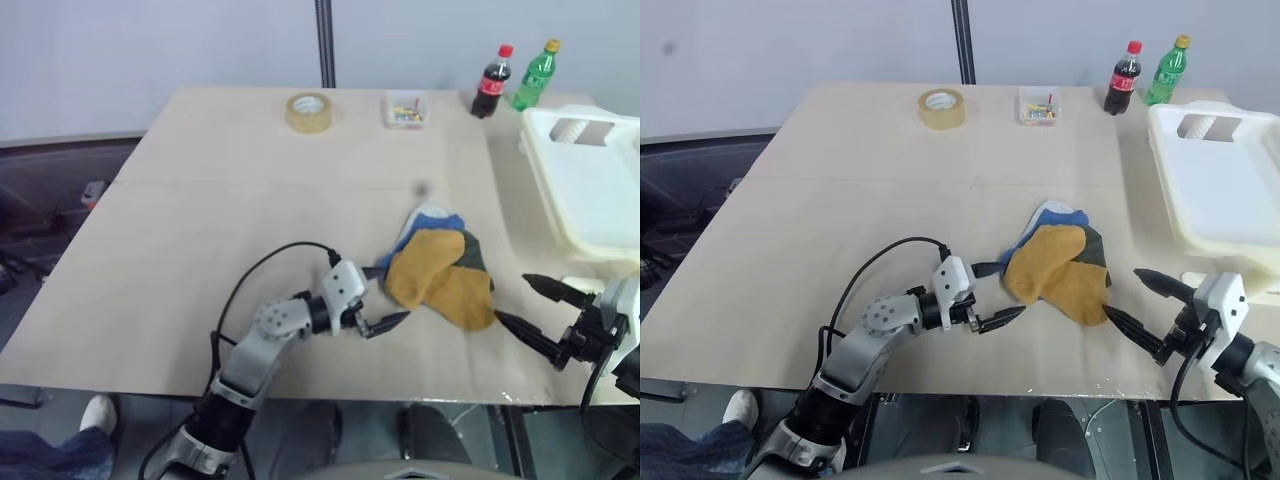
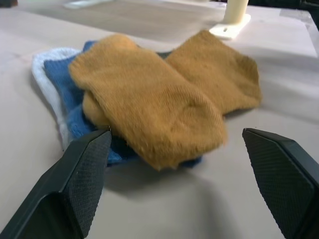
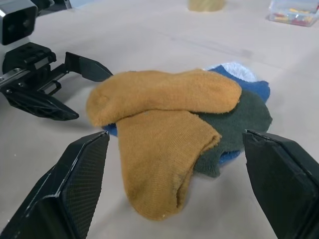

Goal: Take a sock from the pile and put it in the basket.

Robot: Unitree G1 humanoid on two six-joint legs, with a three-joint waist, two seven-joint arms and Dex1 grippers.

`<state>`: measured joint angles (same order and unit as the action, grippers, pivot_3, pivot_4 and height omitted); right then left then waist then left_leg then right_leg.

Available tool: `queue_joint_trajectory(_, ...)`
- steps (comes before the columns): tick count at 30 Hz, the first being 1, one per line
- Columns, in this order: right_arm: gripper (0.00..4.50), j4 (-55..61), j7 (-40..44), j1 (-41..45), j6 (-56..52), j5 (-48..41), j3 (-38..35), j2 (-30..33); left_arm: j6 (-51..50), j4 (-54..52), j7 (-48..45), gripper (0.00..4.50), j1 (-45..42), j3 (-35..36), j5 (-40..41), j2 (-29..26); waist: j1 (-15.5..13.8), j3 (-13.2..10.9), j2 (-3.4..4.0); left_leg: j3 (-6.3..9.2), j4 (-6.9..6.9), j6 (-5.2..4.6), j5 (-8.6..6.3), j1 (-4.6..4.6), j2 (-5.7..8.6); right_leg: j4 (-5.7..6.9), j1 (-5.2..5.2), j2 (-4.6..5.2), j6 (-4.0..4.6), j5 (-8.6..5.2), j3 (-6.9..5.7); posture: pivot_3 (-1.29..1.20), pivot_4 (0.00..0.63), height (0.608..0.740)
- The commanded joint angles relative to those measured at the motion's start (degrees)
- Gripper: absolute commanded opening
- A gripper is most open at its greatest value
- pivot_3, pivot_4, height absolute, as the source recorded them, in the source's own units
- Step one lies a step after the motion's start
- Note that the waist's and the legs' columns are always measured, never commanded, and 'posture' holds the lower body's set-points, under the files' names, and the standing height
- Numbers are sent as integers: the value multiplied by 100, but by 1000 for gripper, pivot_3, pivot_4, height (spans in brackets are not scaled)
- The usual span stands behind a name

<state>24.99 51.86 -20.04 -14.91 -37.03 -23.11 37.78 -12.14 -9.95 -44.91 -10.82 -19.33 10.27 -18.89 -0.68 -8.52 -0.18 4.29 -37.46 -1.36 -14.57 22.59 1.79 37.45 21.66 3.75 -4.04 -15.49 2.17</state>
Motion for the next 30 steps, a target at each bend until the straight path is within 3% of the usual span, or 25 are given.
queue_joint_trajectory(1, 4420, 498, -295, 228, -129, 80, 251, -12, -2, -424, -386, 4500, 330, 438, 562, -305, 33, 0, 1, -1, 0, 0, 0, -1, -2, 1, 1, -1, 0, 0, 2, 0, 150, 738)
queue_joint_trajectory(5, 4420, 704, -969, 828, -351, 765, 1036, -123, -203, -812, -933, 4500, 852, 1100, 1403, -882, 147, -7, 2, -1, 4, 1, 0, -10, -9, 16, 5, -1, 4, -2, 7, 0, 150, 738)
queue_joint_trajectory(12, 4420, 646, -935, 1717, -323, 1915, 2513, 20, -348, -1318, -1638, 4500, 1738, 2366, 2428, -1844, 96, -20, 5, 5, 2, 4, 2, -4, -1, 8, 6, 14, 5, -3, -6, 0, 150, 738)
queue_joint_trajectory(22, 4420, 216, -878, 2283, -20, 2999, 3496, 43, -306, -1516, -1393, 4500, 1968, 2916, 2561, -1889, 127, -32, -8, 8, 2, 4, 2, -1, 0, 5, 6, 22, 4, -3, -11, 0, 150, 738)
queue_joint_trajectory(25, 3651, 118, -866, 2320, 88, 3167, 3553, 26, -286, -1564, -1336, 4500, 2021, 2908, 2553, -1851, 131, -35, -8, 8, 2, 5, 2, -1, 0, 5, 6, 22, 4, -3, -10, 0, 150, 738)
queue_joint_trajectory(28, 2236, 123, -889, 2361, 98, 3101, 3451, -60, -251, -1582, -1334, 4500, 2071, 2904, 2543, -1828, 131, -35, -8, 8, 2, 5, 2, -1, 0, 5, 6, 22, 4, -2, -10, 0, 150, 738)
queue_joint_trajectory(29, 1500, 119, -875, 2373, 96, 3076, 3410, -61, -235, -1569, -1342, 4500, 2072, 2902, 2534, -1820, 131, -35, -8, 8, 2, 5, 2, -1, 0, 6, 6, 23, 4, -2, -10, 0, 150, 738)
queue_joint_trajectory(30, 1464, 107, -859, 2367, 105, 3058, 3379, -54, -218, -1559, -1350, 4500, 2074, 2895, 2525, -1810, 132, -36, -8, 8, 2, 5, 2, -1, 0, 6, 6, 23, 4, -2, -11, 0, 150, 738)
